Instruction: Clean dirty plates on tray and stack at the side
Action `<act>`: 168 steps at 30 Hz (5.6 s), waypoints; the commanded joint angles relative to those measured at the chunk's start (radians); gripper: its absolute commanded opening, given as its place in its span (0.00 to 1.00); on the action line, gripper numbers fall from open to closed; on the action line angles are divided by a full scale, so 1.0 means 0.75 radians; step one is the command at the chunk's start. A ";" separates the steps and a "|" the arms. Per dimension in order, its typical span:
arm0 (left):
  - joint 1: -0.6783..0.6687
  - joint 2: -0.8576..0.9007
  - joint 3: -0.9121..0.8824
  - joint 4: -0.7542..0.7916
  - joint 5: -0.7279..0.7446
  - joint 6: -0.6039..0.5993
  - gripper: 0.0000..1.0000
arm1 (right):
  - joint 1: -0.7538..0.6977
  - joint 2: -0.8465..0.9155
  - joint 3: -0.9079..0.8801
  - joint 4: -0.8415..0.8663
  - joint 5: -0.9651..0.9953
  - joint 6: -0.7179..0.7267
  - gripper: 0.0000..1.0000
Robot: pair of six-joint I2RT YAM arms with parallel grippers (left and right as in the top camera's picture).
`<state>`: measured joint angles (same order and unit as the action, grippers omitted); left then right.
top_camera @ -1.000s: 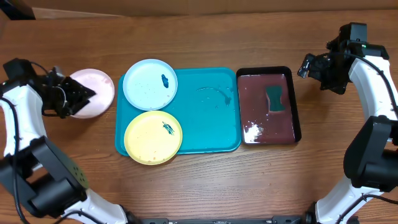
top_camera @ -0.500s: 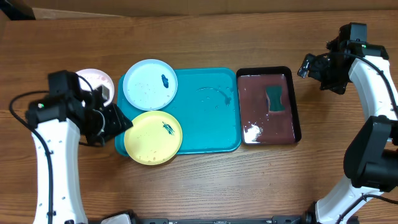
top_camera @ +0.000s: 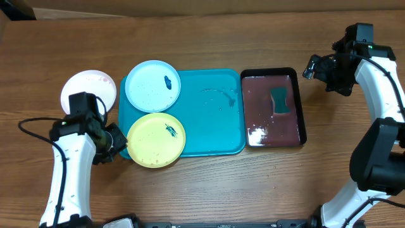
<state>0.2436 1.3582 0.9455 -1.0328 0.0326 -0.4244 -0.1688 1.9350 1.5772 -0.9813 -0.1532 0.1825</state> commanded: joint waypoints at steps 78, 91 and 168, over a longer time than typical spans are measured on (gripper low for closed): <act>-0.749 0.456 0.286 0.362 -0.033 -0.243 0.04 | 0.003 -0.013 -0.006 0.005 -0.002 0.002 1.00; -0.757 0.624 0.286 0.385 -0.025 -0.246 0.13 | 0.003 -0.013 -0.006 0.005 -0.002 0.002 1.00; -0.757 0.626 0.260 0.404 -0.019 -0.182 0.12 | 0.467 0.233 -0.010 -0.144 0.257 -0.133 0.63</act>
<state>-0.3195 1.8149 1.1397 -0.7326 0.0250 -0.5735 0.1814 2.1075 1.5723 -1.0924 0.0509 0.0795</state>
